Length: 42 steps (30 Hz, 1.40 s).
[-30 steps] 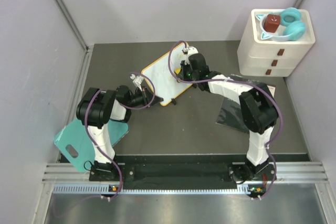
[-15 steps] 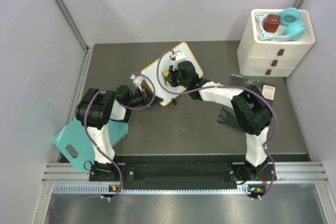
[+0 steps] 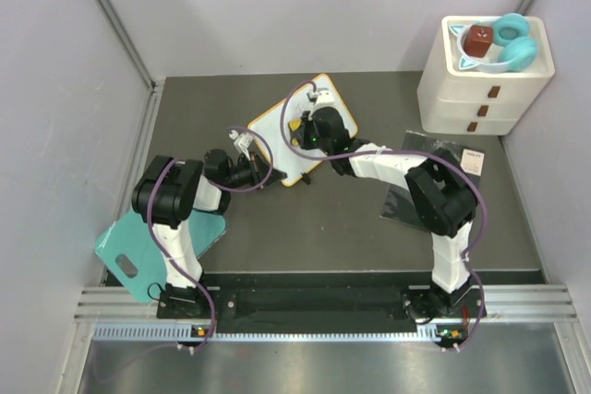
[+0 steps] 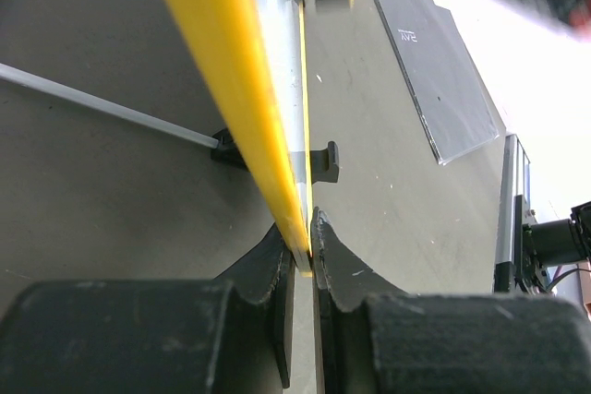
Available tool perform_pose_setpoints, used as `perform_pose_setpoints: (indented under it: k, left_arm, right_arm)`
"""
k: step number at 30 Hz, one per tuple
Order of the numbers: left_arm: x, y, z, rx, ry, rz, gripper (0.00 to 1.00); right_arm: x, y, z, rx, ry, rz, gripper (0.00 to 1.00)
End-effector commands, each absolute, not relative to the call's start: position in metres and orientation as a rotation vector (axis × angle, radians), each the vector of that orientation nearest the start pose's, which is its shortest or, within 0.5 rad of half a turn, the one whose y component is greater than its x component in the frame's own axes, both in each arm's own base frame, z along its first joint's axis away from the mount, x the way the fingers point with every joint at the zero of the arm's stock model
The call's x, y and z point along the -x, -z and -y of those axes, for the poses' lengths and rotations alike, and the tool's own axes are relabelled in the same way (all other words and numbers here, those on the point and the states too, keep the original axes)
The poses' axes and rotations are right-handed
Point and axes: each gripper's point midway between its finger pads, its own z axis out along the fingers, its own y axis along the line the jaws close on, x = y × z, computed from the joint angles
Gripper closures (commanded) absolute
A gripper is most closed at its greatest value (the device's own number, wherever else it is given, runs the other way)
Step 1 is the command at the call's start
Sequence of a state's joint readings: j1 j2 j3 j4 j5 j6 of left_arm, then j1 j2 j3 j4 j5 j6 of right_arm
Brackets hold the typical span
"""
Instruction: Erase the whiteboard
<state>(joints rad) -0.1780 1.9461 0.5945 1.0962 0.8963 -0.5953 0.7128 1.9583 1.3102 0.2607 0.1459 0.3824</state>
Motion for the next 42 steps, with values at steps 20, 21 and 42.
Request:
perform_pose_setpoints:
  k: [20,21,42]
  left_arm:
    - [-0.309,-0.049,0.234,-0.491,1.448,-1.939,1.00]
    - [-0.308,-0.049,0.235,-0.493,1.449,-1.939,1.00]
    - [-0.306,-0.050,0.236,-0.509,1.449,-1.932,1.00]
  right_arm:
    - [-0.420,-0.067,-0.365,0.187,-0.776,-2.165,1.00]
    - [-0.407,-0.064,-0.377,0.222,-0.792,-2.171,1.00]
    - [-0.395,-0.028,-0.310,-0.184,-0.658,-2.260,1.00]
